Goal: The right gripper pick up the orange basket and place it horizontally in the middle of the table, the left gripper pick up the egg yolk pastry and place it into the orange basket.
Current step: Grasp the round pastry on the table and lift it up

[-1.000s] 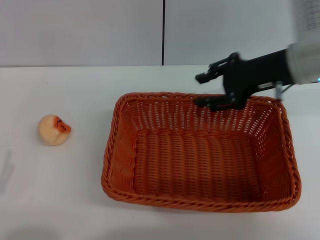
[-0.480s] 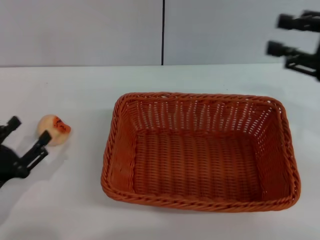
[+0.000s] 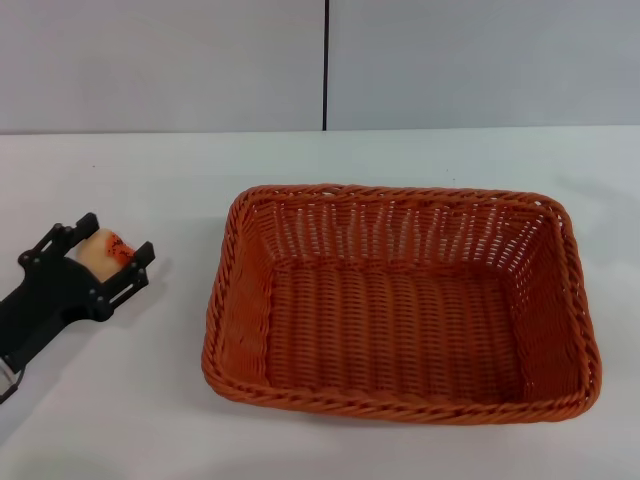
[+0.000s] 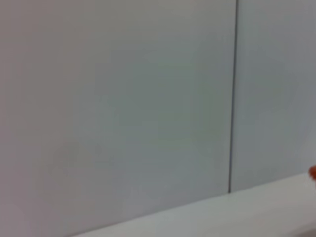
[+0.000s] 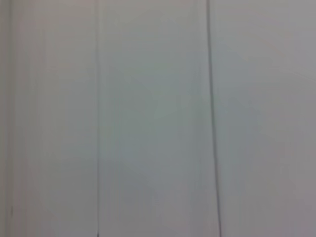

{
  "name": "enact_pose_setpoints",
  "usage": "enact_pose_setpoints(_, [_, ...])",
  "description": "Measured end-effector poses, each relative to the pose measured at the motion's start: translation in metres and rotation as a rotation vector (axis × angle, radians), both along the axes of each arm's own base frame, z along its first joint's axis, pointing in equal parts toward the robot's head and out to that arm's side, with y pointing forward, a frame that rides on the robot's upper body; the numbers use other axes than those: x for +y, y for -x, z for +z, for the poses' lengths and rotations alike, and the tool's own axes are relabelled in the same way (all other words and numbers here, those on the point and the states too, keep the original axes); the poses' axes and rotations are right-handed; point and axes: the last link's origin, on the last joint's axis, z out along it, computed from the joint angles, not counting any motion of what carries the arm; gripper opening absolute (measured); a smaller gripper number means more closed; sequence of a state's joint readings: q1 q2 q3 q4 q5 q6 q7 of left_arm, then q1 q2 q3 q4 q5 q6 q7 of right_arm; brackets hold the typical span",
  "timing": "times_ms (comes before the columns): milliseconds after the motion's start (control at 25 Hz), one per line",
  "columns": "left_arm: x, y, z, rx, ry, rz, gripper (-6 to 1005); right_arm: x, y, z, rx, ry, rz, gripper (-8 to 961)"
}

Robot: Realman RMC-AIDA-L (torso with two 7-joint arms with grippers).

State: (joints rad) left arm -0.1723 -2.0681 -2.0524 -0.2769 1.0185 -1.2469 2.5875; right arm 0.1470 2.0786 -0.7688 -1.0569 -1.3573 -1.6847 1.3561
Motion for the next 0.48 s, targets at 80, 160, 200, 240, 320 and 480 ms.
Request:
enact_pose_setpoints(80, [0.003,0.002,-0.001,0.016,0.004,0.015,804,-0.002,-0.005,0.0,0.016,-0.003,-0.016,535])
enact_pose_setpoints(160, [0.004,0.004,-0.001,0.027,0.003,0.027,797,-0.003,-0.008,0.0,0.028,-0.001,-0.026,535])
enact_pose_setpoints(200, [0.004,0.006,0.0,0.032,0.001,0.034,793,-0.004,-0.009,-0.001,0.032,0.0,-0.029,535])
enact_pose_setpoints(240, [0.004,0.008,0.0,0.042,0.001,0.049,789,-0.004,-0.011,-0.001,0.038,0.002,-0.036,535])
enact_pose_setpoints(320, [0.004,0.01,-0.001,0.048,0.003,0.058,781,-0.005,-0.012,-0.001,0.04,0.002,-0.038,536])
enact_pose_setpoints(480, [0.002,0.013,-0.003,0.058,0.014,0.079,766,-0.004,-0.013,-0.002,0.045,0.001,-0.043,536])
